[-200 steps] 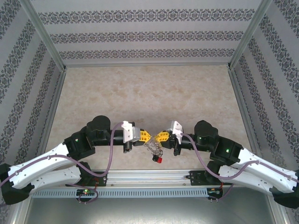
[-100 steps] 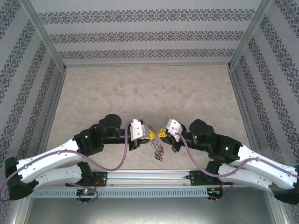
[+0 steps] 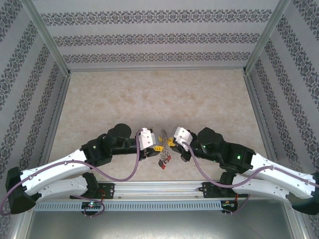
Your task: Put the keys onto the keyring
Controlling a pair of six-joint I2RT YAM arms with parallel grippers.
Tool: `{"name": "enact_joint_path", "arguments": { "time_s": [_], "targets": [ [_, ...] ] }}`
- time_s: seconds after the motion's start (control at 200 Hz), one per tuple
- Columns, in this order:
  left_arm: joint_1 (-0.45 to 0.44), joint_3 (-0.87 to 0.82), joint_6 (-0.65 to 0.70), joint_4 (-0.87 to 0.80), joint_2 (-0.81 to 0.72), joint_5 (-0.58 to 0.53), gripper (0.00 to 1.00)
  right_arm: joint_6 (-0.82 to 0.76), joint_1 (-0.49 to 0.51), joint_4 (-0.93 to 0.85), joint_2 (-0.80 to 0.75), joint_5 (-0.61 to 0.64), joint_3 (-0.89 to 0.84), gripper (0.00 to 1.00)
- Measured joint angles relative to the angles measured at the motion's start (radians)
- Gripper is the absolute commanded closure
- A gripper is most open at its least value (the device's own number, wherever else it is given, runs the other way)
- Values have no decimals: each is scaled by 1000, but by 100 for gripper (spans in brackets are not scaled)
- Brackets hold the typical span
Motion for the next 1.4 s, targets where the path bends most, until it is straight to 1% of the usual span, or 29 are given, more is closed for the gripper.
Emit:
{"name": "enact_joint_path", "arguments": {
  "time_s": [0.215,0.415,0.465,0.555,0.61,0.724,0.814,0.949,1.074,1.139,1.249,1.279,1.404],
  "targets": [
    [18,-49,-46,43,-40,-42,51,-2,0,-24,86,94,45,100],
    [22,-50,-64,63,-46,-59,48,-3,0,-45,94,125,45,100],
    [31,-88,-92,110,-76,-117,46,10,-24,-72,145,126,79,100],
    [68,-163,-143,112,-159,-224,43,34,-89,-31,282,115,146,100],
    [76,-183,-170,112,-183,-267,42,48,-134,-15,343,93,152,100],
    [79,-195,-213,112,-201,-317,42,75,-213,-22,433,27,172,100],
    [79,-208,-243,112,-224,-357,42,84,-252,-20,525,-21,248,100],
    [79,-234,-280,112,-271,-418,38,86,-280,10,647,-104,375,100],
    [79,-246,-299,111,-311,-457,33,97,-310,61,744,-182,444,100],
    [79,-246,-305,111,-327,-475,30,105,-323,77,786,-211,459,100],
    [80,-251,-309,111,-342,-503,29,123,-346,114,864,-262,476,100],
    [80,-252,-309,111,-343,-508,27,126,-350,124,880,-270,476,100],
    [80,-259,-312,111,-345,-519,26,144,-363,167,945,-294,479,100]
  ]
}}
